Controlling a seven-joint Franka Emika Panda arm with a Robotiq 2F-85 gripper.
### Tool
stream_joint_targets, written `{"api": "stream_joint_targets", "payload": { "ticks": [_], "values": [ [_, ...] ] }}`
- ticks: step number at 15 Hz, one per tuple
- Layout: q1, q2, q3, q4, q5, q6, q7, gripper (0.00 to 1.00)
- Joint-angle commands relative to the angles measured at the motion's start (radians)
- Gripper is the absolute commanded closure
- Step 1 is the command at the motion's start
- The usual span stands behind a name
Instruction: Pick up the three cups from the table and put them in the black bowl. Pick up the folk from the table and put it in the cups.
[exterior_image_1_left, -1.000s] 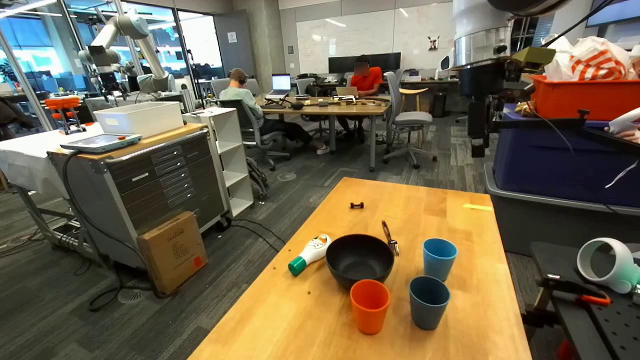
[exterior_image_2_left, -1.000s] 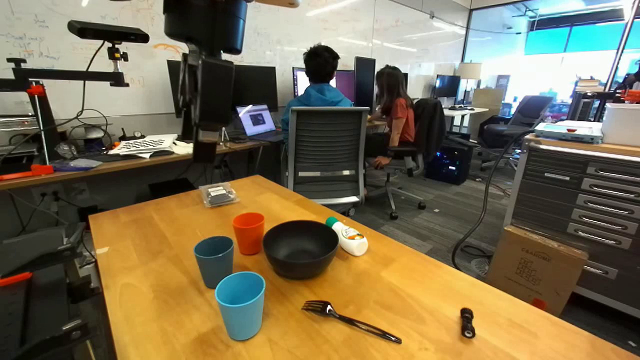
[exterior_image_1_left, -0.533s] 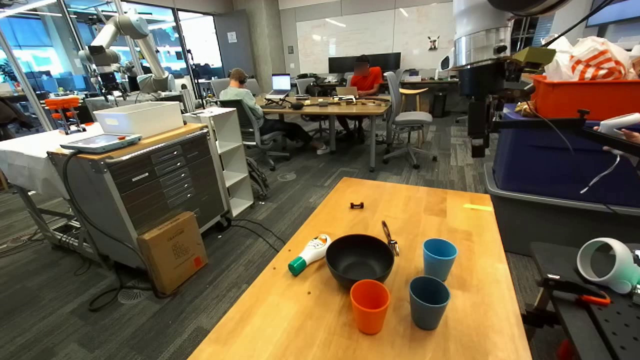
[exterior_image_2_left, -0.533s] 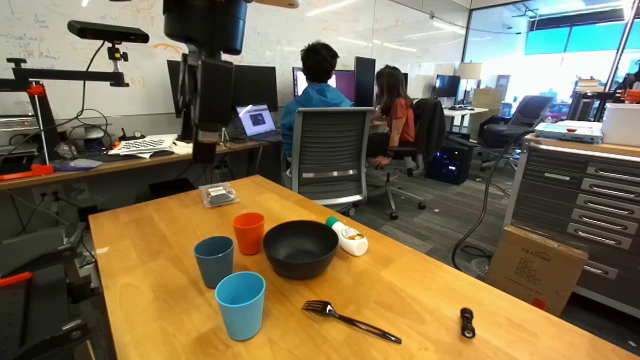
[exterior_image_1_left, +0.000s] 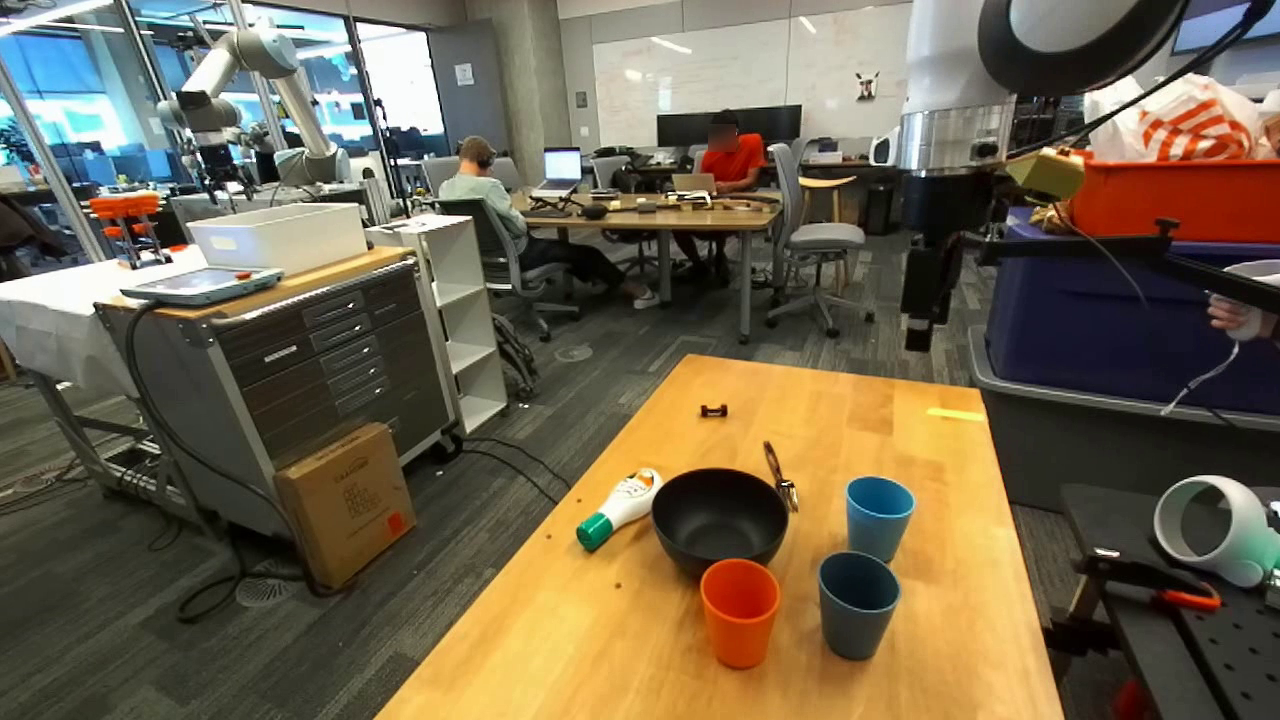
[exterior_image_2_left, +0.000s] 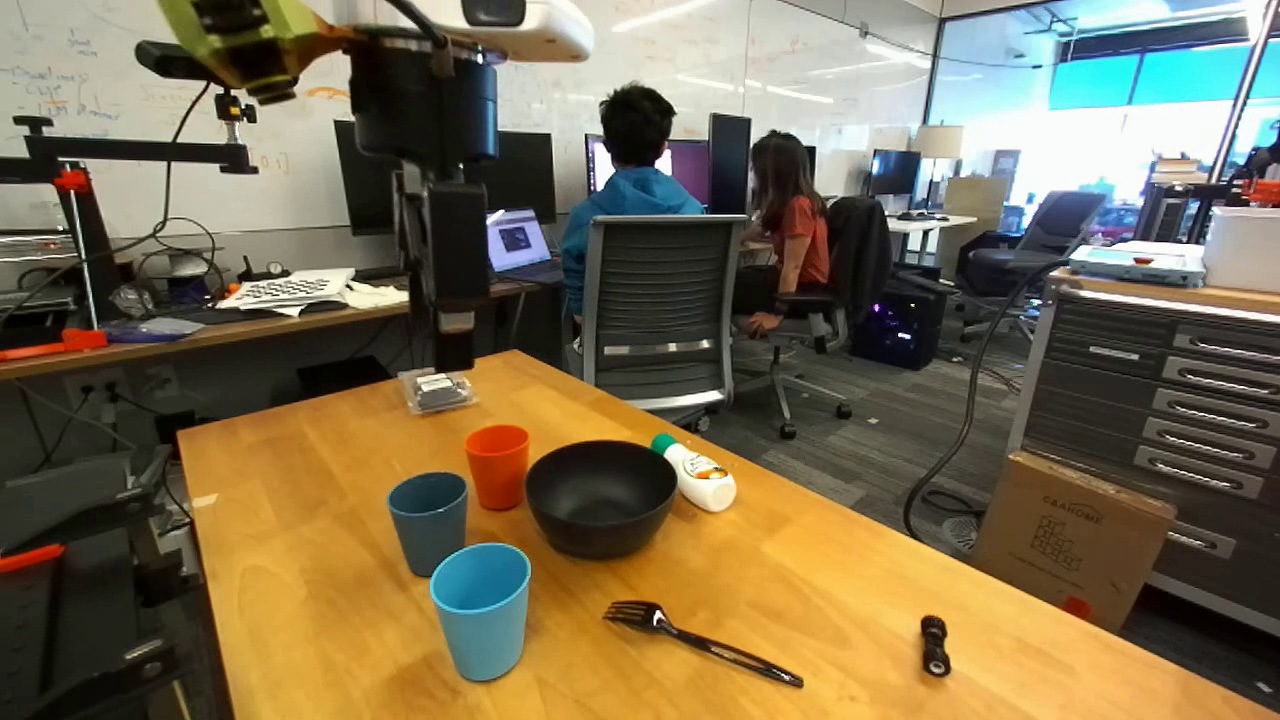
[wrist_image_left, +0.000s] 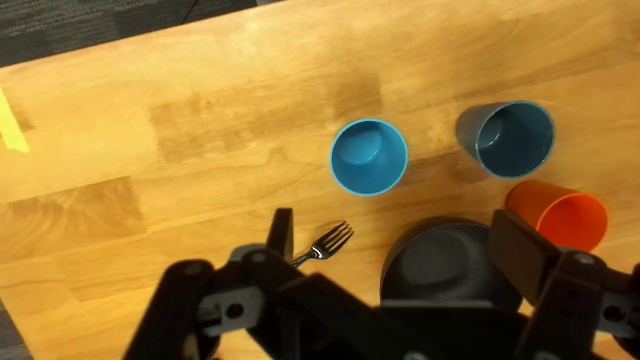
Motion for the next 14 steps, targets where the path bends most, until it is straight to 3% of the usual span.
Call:
{"api": "stream_joint_targets", "payload": {
  "ticks": [1, 5, 14],
  "values": [
    [-0.024, 0.009, 0.03, -0.06, -0.08, 0.104, 0.076, 0.0],
    [-0.034, 0.044, 0.028, -0.103, -0.137, 0.17, 0.131, 0.0],
    [-0.031, 0.196, 0.003, -0.135, 0.034, 0.384, 0.073, 0.0]
  ]
}}
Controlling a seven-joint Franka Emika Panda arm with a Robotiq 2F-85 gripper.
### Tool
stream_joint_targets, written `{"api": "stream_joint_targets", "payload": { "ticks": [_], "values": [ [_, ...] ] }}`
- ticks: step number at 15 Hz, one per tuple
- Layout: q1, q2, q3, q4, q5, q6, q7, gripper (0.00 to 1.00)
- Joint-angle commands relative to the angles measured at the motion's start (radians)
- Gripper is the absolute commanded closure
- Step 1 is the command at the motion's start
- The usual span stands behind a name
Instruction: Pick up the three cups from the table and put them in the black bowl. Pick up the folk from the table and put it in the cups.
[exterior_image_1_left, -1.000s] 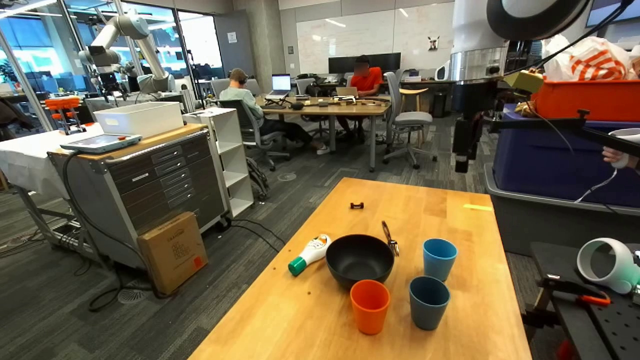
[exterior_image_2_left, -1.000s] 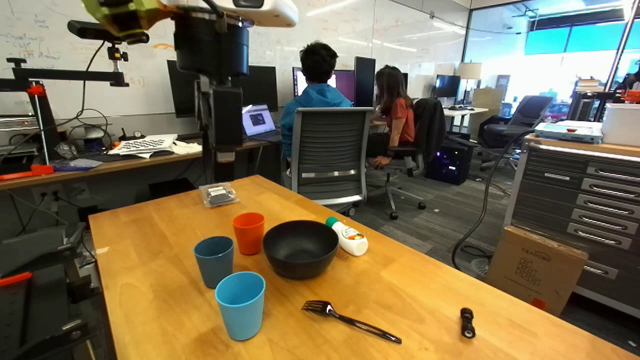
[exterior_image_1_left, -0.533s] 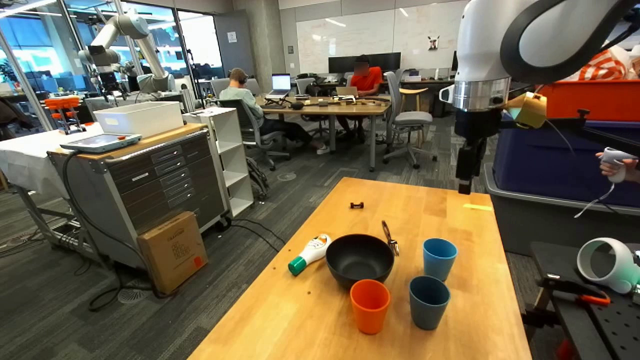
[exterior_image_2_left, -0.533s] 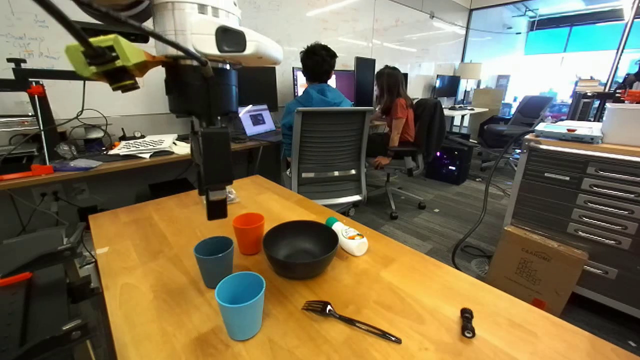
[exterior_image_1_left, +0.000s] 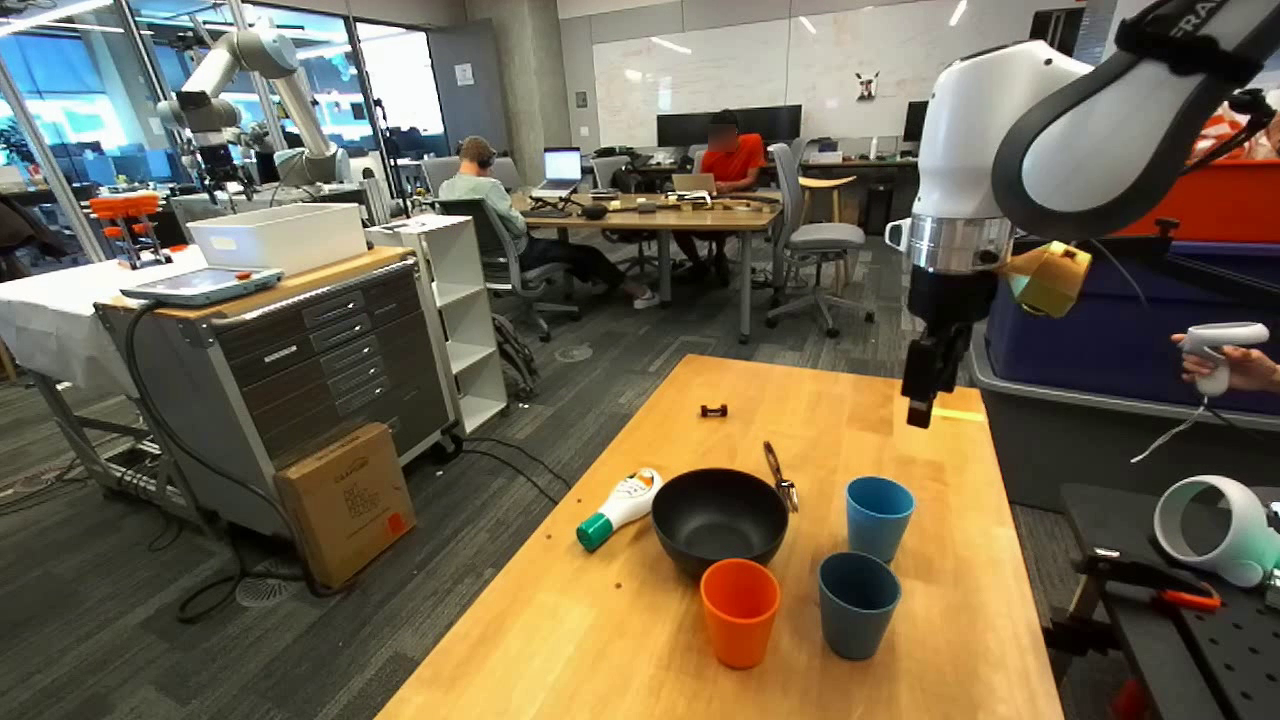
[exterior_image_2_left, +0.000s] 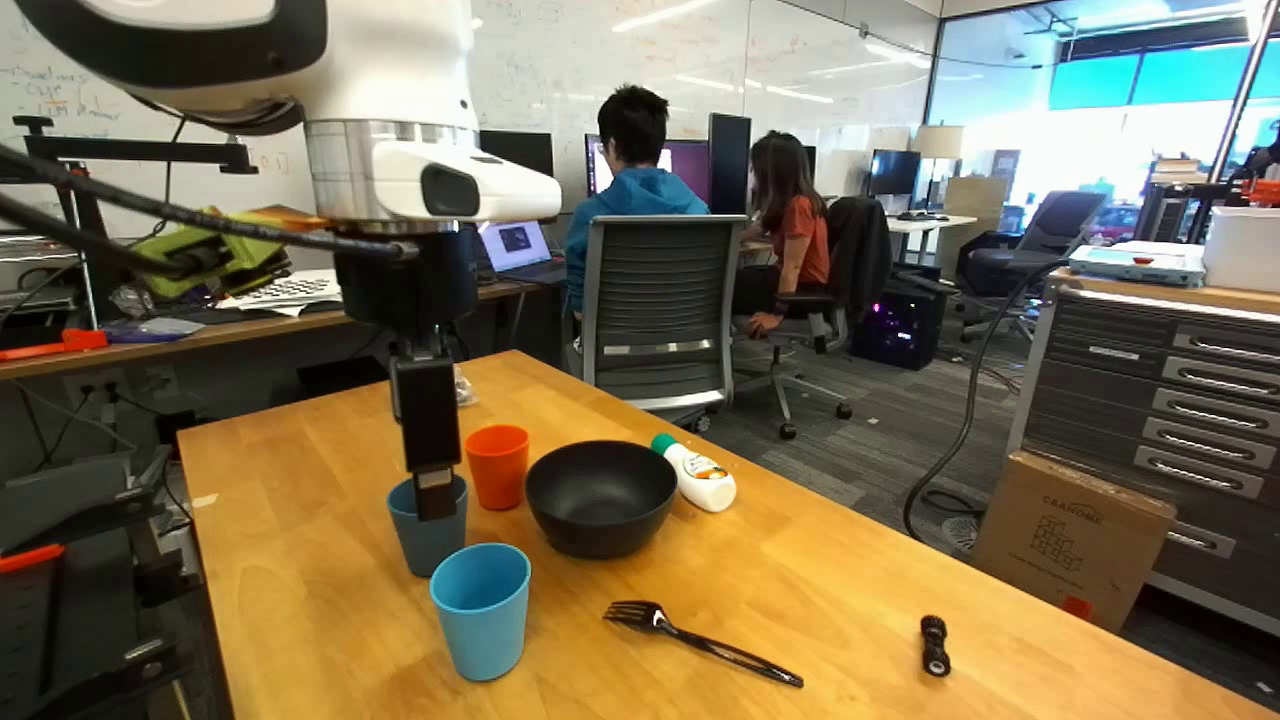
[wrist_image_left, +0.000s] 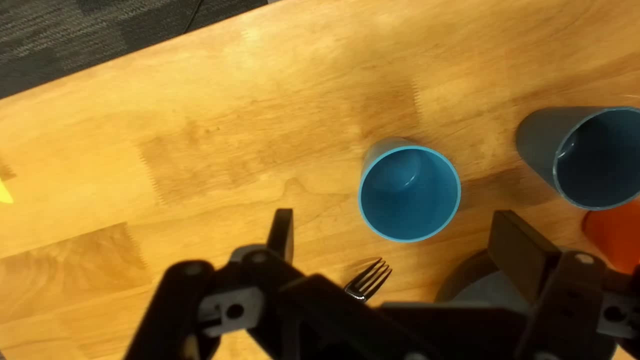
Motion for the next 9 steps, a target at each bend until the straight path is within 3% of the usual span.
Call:
{"api": "stream_joint_targets", "payload": {
  "ticks": [1, 5, 9],
  "values": [
    [-0.004, 0.076, 0.0, 0.006, 0.115, 0.089, -0.042, 0.0],
    [-0.015, 0.163, 0.01, 0.038, 0.261, 0.102, -0.068, 0.0],
    [-0.028, 0.23, 0.014, 0.065, 0.296, 0.168, -0.058, 0.0]
  ]
}}
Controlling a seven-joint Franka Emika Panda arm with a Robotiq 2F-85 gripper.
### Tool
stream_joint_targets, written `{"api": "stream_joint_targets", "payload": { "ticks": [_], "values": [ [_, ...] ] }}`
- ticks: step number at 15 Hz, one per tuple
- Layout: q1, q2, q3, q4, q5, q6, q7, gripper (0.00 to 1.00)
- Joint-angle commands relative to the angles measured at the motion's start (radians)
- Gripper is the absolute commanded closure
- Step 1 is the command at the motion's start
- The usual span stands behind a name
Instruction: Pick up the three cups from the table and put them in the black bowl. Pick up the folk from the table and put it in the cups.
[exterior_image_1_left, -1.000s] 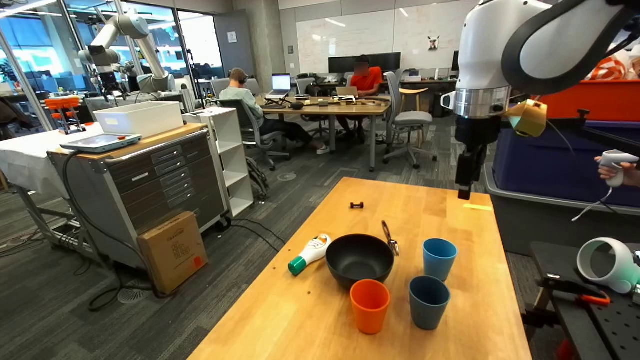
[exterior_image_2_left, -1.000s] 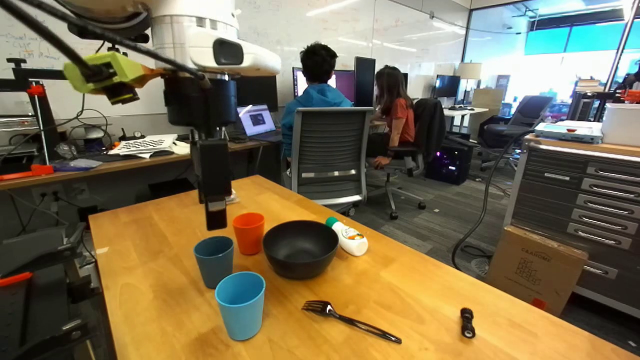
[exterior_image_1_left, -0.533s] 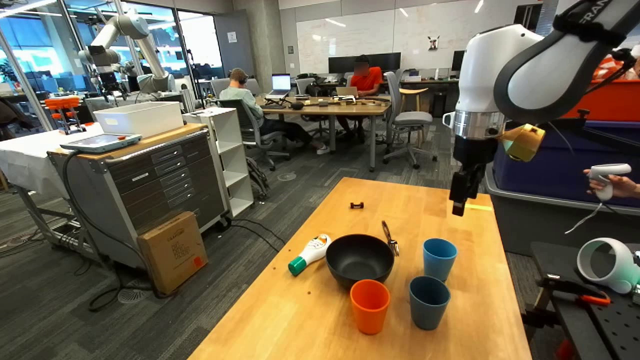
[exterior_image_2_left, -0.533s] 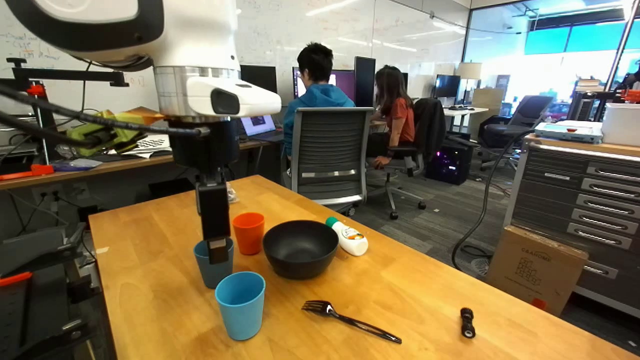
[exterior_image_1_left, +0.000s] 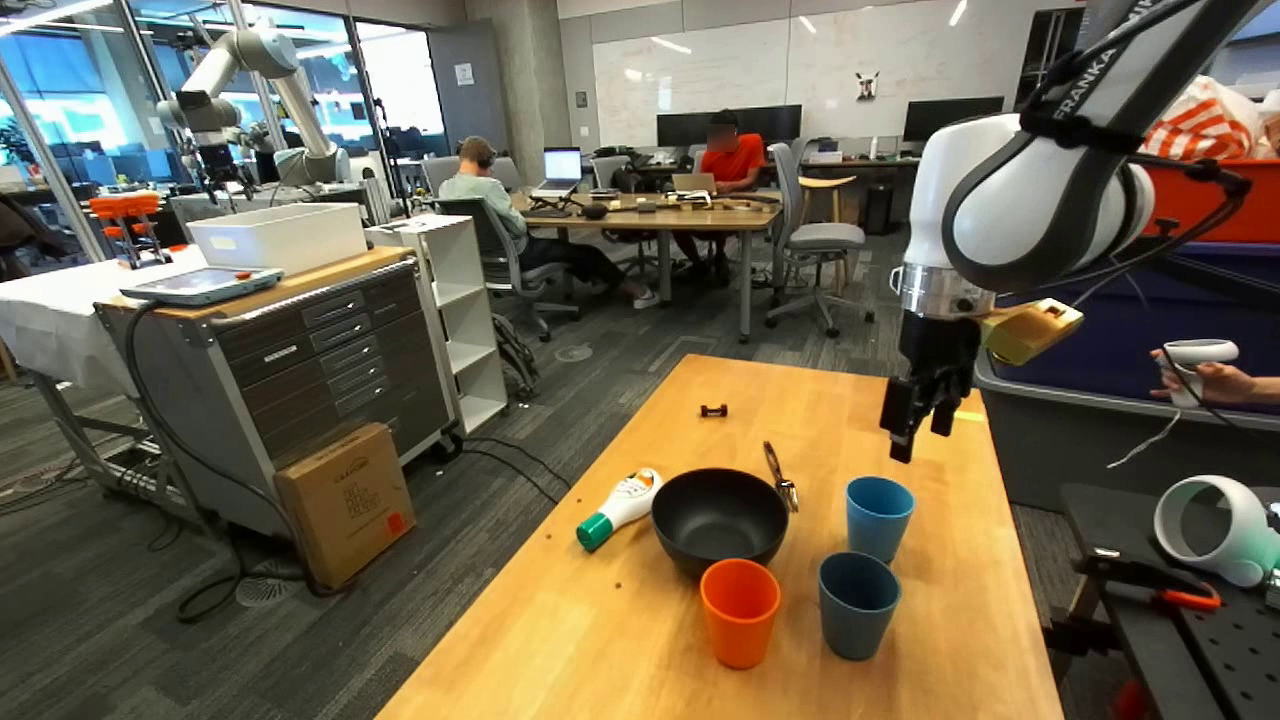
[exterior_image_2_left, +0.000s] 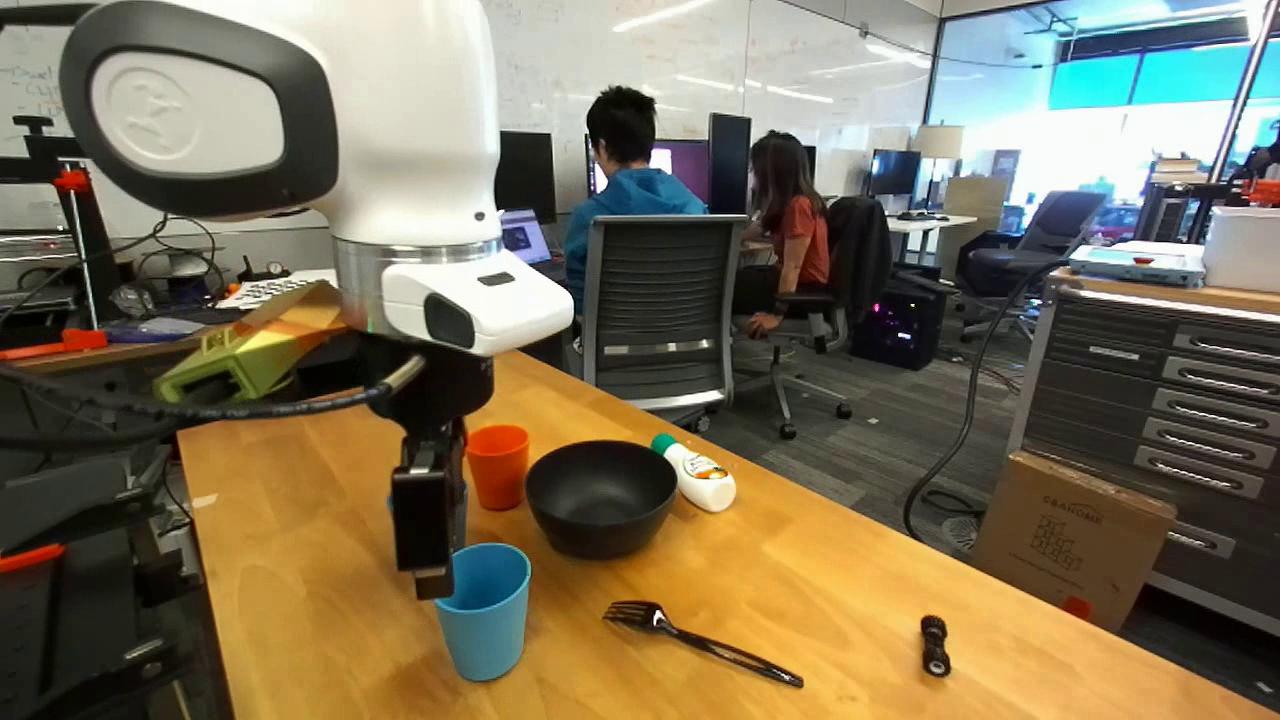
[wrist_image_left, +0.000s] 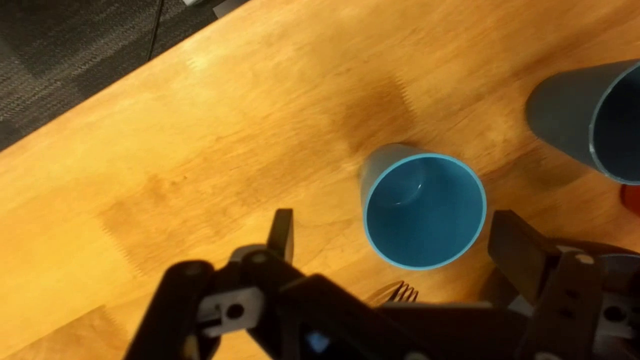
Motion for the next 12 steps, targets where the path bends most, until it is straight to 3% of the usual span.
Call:
{"api": "stream_joint_targets", "payload": {
  "ticks": [1, 12],
  "values": [
    [-0.025, 0.068, 0.014, 0.044, 0.034, 0.075, -0.014, 0.0],
    [-0.055, 0.187, 0.06, 0.087, 0.033, 0.124, -0.012, 0.0]
  ]
}}
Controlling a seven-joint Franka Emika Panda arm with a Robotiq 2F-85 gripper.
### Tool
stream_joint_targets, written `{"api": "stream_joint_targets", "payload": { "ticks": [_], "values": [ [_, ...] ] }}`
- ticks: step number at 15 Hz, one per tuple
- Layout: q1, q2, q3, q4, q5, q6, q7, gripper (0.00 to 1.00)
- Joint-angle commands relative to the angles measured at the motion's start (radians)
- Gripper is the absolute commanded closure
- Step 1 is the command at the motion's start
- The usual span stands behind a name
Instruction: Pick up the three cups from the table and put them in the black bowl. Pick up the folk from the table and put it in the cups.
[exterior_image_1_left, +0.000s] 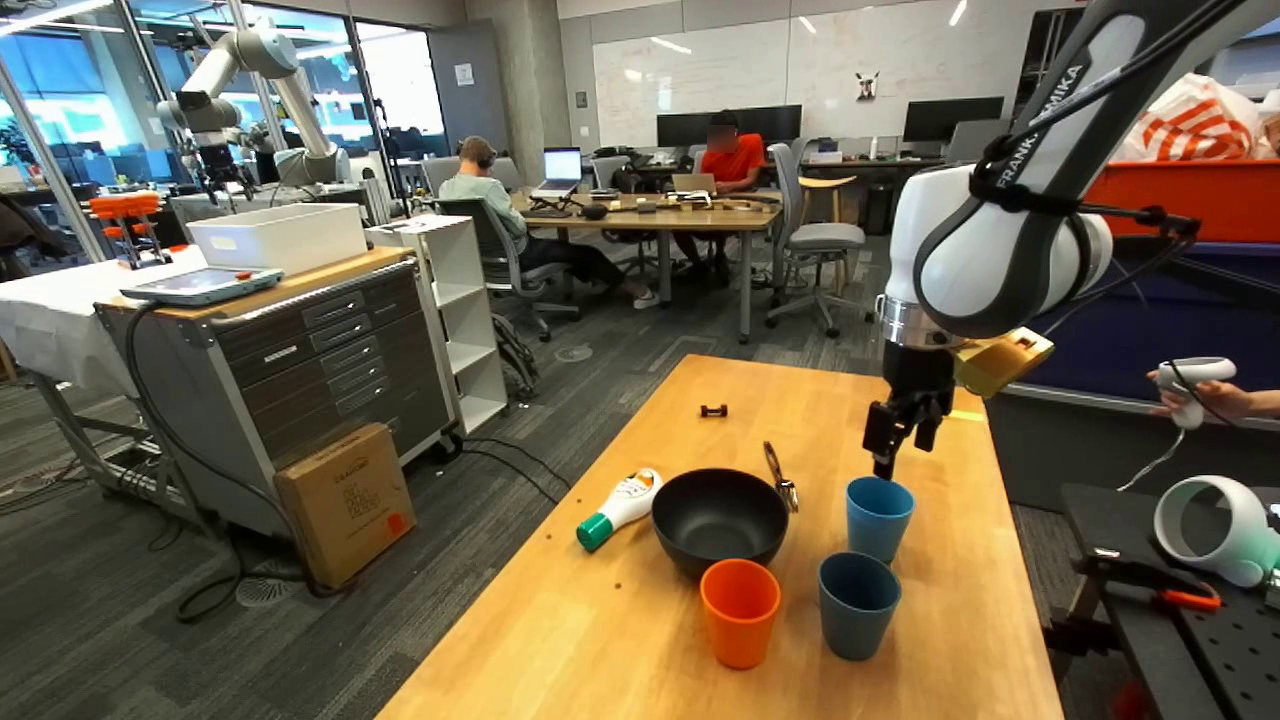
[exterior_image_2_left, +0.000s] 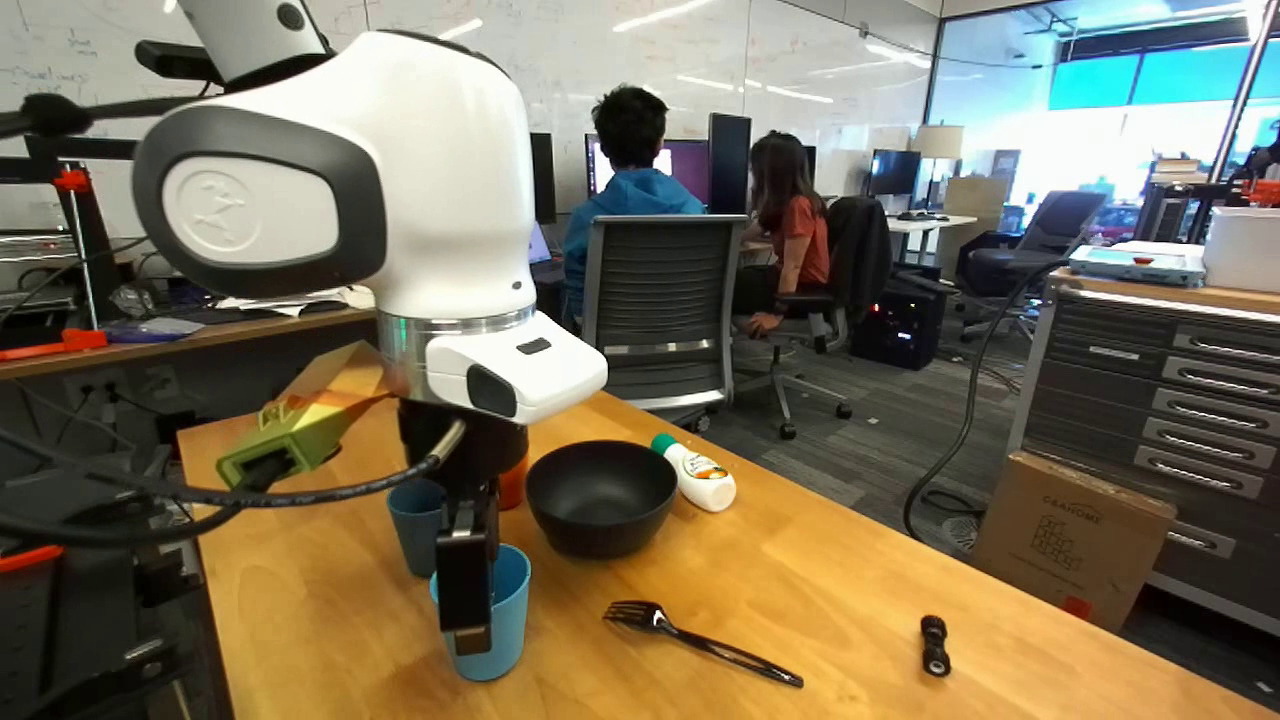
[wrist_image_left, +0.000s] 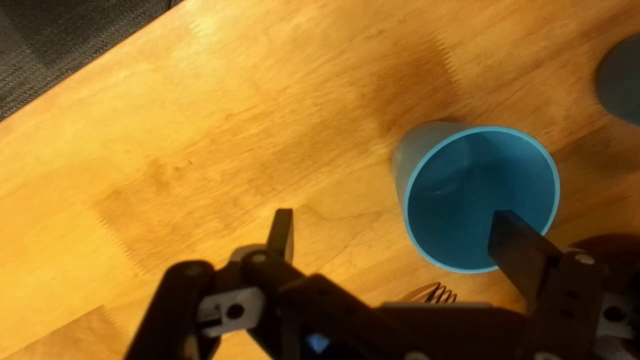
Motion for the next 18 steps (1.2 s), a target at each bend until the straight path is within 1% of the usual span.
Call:
{"api": "stream_joint_targets", "payload": {
  "ticks": [1, 3, 4, 5, 6, 7, 13, 16, 18],
  "values": [
    [-0.023, 0.039, 0.035, 0.023, 0.024, 0.026, -0.01, 0.0],
    [-0.022, 0.054, 0.035, 0.028, 0.016, 0.033, -0.002, 0.0],
    [-0.021, 0.061, 0.035, 0.031, 0.013, 0.036, 0.0, 0.08],
    [-0.021, 0.067, 0.035, 0.033, 0.012, 0.038, 0.002, 0.27],
    [-0.021, 0.073, 0.034, 0.035, 0.011, 0.042, 0.004, 0.34],
    [-0.019, 0.078, 0.033, 0.037, 0.008, 0.046, 0.007, 0.44],
    [-0.018, 0.095, 0.039, 0.034, 0.007, 0.082, 0.012, 0.89],
    [-0.017, 0.093, 0.048, 0.029, 0.008, 0.099, 0.012, 0.98],
    [-0.017, 0.084, 0.058, 0.026, 0.01, 0.103, 0.009, 0.99]
  ]
}}
